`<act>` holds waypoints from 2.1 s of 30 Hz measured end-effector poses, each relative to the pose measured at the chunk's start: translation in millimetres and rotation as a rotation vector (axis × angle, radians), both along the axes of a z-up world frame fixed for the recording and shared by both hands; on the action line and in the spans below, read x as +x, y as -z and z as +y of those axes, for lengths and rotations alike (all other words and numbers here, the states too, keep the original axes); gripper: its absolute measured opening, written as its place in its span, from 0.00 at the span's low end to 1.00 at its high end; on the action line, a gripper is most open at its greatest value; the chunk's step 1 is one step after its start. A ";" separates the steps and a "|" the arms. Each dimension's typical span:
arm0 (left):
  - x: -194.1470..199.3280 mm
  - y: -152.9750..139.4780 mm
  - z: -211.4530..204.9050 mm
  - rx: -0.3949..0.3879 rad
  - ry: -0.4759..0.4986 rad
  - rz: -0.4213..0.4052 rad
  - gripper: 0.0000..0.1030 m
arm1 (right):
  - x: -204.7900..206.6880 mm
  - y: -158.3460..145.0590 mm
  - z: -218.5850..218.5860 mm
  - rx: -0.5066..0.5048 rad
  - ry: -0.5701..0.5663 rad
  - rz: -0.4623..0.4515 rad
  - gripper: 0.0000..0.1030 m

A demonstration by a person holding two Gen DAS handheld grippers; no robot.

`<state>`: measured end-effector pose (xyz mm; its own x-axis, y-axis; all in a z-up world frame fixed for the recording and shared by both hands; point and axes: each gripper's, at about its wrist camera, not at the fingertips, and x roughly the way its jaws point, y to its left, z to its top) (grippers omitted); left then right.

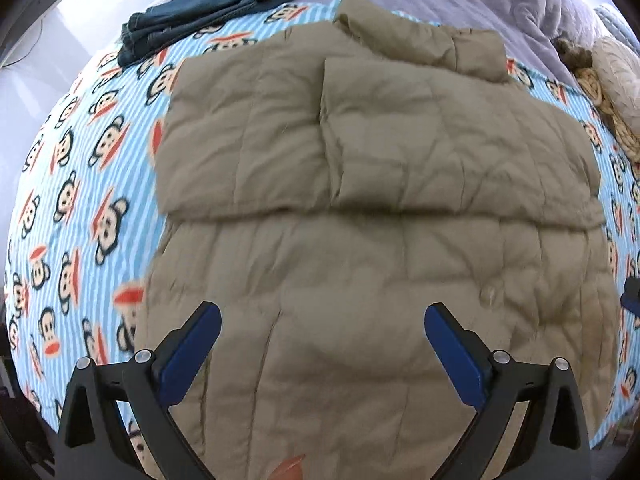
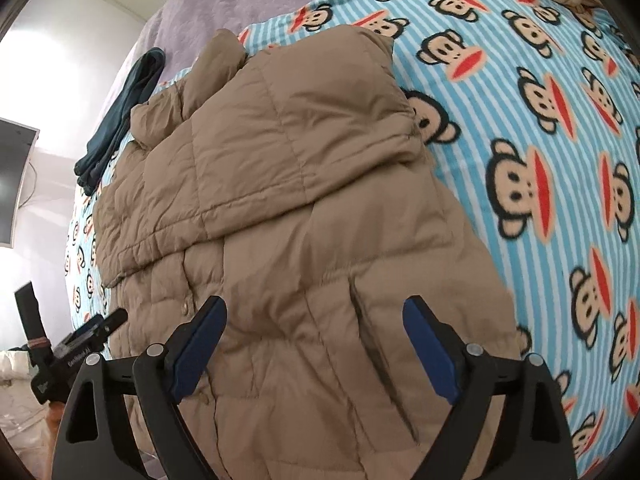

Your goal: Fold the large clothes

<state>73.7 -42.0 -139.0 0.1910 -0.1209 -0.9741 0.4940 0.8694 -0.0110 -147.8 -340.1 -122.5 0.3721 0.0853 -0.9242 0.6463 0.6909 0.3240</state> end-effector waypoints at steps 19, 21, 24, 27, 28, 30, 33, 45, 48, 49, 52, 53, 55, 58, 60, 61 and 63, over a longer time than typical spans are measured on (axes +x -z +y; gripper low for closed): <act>-12.4 10.4 46.3 0.001 0.080 0.057 0.99 | -38.0 5.8 64.7 0.049 0.042 0.128 0.90; -15.5 10.5 52.7 0.011 0.086 0.058 0.99 | -45.6 6.2 68.7 0.059 0.055 0.140 0.90; -15.3 6.2 73.6 0.005 0.048 0.051 0.99 | -54.9 6.7 73.2 0.079 0.071 0.158 0.90; -10.9 7.9 108.4 -0.002 -0.023 0.048 0.99 | -60.3 3.2 74.9 0.082 0.060 0.155 0.90; -9.8 9.2 119.3 -0.002 -0.047 0.051 0.99 | -62.4 2.4 74.3 0.072 0.054 0.158 0.90; -8.2 12.8 145.0 -0.029 -0.088 0.089 0.99 | -67.5 2.9 69.4 0.064 0.057 0.168 0.90; -15.1 16.1 189.0 -0.087 -0.167 0.119 0.99 | -85.0 2.5 56.8 0.066 0.100 0.155 0.90; -50.3 61.3 256.6 -0.271 -0.294 0.365 0.99 | -195.1 26.9 -5.7 0.120 0.333 0.161 0.90; -57.2 63.5 246.4 -0.317 -0.267 0.412 0.99 | -212.1 46.9 -8.1 0.253 0.393 0.101 0.90; -60.2 63.8 239.7 -0.331 -0.254 0.425 0.99 | -215.8 53.7 -7.7 0.297 0.407 0.074 0.90; -74.2 67.5 222.1 -0.337 -0.229 0.455 0.99 | -217.7 68.9 -1.4 0.392 0.422 0.032 0.90; -75.2 68.7 216.1 -0.322 -0.228 0.458 0.99 | -215.2 75.6 4.0 0.434 0.421 0.015 0.90; -72.3 70.6 210.3 -0.303 -0.216 0.455 0.99 | -207.1 82.5 17.1 0.491 0.404 -0.026 0.90; -73.5 72.3 199.8 -0.263 -0.194 0.446 0.97 | -194.9 88.5 34.8 0.541 0.390 -0.078 0.90; -73.7 70.1 196.5 -0.247 -0.171 0.442 0.69 | -186.5 90.3 43.5 0.557 0.395 -0.107 0.90; -74.3 67.9 195.4 -0.256 -0.160 0.442 0.57 | -181.1 90.3 47.0 0.564 0.403 -0.125 0.90; -71.4 58.8 193.3 -0.308 -0.144 0.465 0.27 | -175.8 84.6 50.5 0.566 0.412 -0.153 0.89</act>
<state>2.2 151.3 -197.8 -0.2129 -0.4172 -0.8835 0.2532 0.8498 -0.4623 -323.6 -289.7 -207.1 0.5995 0.3606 -0.7146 0.7369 0.0999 0.6686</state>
